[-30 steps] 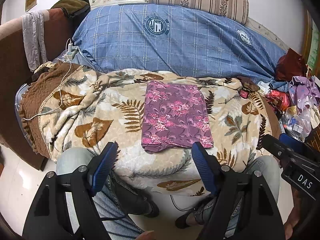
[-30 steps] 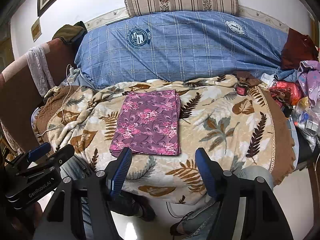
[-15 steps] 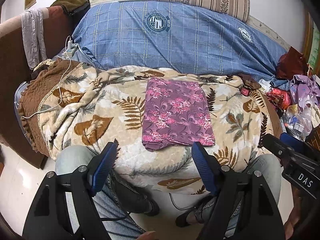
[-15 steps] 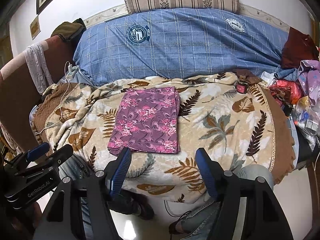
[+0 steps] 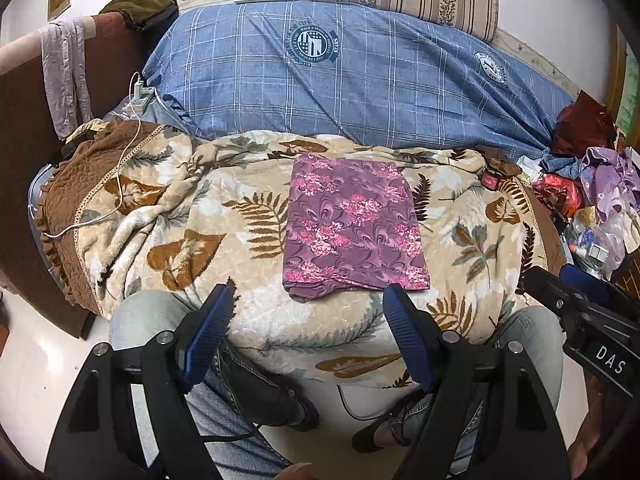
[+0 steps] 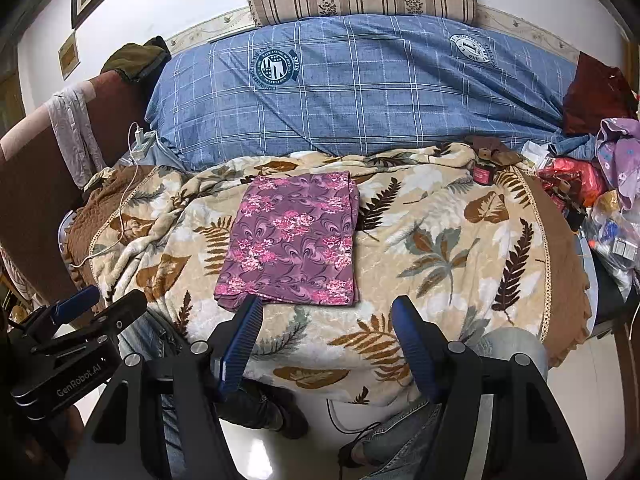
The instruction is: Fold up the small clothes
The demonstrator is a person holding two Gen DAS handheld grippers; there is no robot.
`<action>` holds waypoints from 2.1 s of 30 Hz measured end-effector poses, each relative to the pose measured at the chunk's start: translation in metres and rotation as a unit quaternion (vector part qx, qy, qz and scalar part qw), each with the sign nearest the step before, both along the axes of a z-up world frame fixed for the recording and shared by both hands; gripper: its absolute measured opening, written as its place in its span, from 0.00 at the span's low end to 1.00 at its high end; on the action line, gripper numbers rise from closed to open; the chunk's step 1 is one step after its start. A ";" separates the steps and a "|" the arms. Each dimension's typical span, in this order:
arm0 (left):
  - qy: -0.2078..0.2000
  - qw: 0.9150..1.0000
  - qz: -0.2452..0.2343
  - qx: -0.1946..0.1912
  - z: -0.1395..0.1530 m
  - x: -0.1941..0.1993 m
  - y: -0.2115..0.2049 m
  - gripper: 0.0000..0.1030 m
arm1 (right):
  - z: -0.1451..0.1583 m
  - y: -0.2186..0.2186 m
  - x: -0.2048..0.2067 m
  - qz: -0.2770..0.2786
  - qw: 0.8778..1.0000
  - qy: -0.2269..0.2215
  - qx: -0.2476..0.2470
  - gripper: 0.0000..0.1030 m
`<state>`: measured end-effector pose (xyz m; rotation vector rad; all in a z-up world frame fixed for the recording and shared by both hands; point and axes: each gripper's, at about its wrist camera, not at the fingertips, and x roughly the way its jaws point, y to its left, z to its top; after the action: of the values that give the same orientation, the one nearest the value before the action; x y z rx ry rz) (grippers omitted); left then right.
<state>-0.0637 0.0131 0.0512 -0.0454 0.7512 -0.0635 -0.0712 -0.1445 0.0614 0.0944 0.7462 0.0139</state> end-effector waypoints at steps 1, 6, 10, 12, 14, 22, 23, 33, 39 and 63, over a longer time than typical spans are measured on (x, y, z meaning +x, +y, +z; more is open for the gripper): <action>0.000 1.000 0.000 0.000 0.000 0.000 0.000 0.75 | 0.000 0.000 0.000 0.000 1.000 0.000 -0.001 0.67; -0.001 1.000 0.001 0.000 0.000 -0.001 -0.001 0.75 | -0.001 0.000 -0.001 -0.001 1.000 0.001 0.000 0.67; 0.000 1.000 0.001 0.000 0.000 0.000 -0.001 0.75 | 0.000 0.000 0.000 -0.001 1.000 0.001 0.000 0.67; 0.000 1.000 0.001 0.001 0.000 0.000 -0.001 0.75 | 0.000 0.000 0.000 -0.001 1.000 0.001 0.000 0.67; -0.001 1.000 0.001 -0.001 0.000 -0.001 -0.001 0.75 | 0.000 0.001 0.000 -0.002 1.000 0.001 0.000 0.67; 0.000 1.000 0.002 0.000 0.000 -0.001 -0.002 0.75 | 0.000 0.001 0.000 -0.002 1.000 0.001 -0.001 0.67; -0.001 1.000 0.002 0.000 0.000 -0.001 -0.002 0.75 | 0.000 0.000 0.000 -0.002 1.000 0.001 0.000 0.67; -0.001 1.000 0.002 0.000 0.000 0.000 -0.002 0.75 | 0.000 0.000 0.001 -0.001 1.000 0.002 -0.002 0.67; 0.000 1.000 0.003 0.000 -0.001 0.000 -0.001 0.75 | 0.000 0.001 0.001 -0.002 1.000 0.002 -0.001 0.67; -0.001 1.000 0.002 0.004 -0.002 0.001 -0.002 0.75 | -0.001 0.000 0.004 0.000 1.000 0.005 -0.001 0.67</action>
<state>-0.0631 0.0111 0.0492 -0.0396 0.7502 -0.0559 -0.0672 -0.1449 0.0601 0.0934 0.7569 0.0121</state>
